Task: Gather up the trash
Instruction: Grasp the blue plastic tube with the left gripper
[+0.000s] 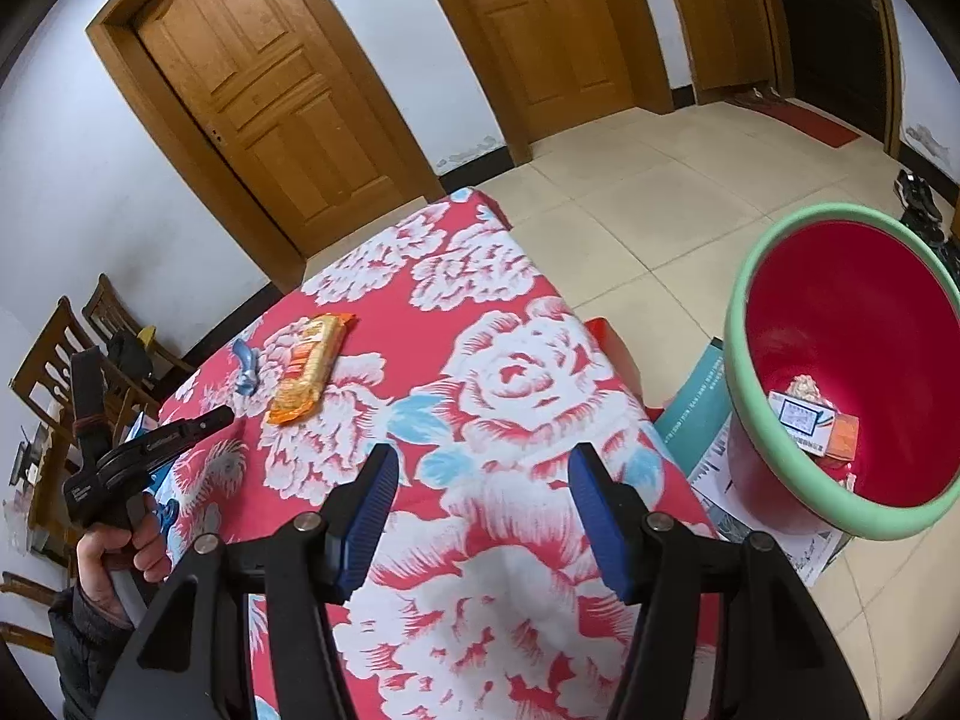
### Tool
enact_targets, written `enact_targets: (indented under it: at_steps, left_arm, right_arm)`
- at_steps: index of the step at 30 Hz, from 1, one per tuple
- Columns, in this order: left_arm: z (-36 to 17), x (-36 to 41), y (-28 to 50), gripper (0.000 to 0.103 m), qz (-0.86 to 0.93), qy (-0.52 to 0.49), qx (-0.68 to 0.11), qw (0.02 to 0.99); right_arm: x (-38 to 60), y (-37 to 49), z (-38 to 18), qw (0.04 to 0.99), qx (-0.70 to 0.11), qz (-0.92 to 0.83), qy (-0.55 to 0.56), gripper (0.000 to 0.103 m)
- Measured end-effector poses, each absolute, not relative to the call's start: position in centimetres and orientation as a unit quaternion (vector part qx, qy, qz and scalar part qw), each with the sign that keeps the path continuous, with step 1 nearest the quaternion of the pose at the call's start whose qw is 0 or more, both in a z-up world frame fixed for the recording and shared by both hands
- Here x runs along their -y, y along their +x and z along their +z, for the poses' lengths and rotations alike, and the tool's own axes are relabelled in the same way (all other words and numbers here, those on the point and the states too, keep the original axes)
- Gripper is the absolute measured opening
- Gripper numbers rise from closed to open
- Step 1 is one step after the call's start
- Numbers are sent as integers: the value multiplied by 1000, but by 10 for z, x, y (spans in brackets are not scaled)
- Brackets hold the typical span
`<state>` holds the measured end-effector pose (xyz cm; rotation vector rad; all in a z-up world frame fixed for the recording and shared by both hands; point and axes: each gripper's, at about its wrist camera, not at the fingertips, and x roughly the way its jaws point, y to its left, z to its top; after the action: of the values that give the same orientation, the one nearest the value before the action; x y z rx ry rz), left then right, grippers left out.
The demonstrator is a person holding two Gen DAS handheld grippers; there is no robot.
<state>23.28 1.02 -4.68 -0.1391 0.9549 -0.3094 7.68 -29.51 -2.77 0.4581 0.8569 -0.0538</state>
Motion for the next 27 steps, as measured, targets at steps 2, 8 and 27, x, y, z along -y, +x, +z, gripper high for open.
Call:
enact_targets:
  at_steps: [2, 8, 27]
  left_arm:
    - [-44, -12, 236, 0, -147, -74, -458, 874]
    - [-42, -8, 252, 33, -109, -84, -459, 877]
    - [-62, 22, 281, 25, -84, -71, -459, 881]
  right_arm:
    - [292, 78, -25, 886, -409, -22, 218, 62]
    - [289, 77, -23, 887, -405, -18, 219, 62]
    - [294, 83, -32, 881, -415, -15, 226, 62]
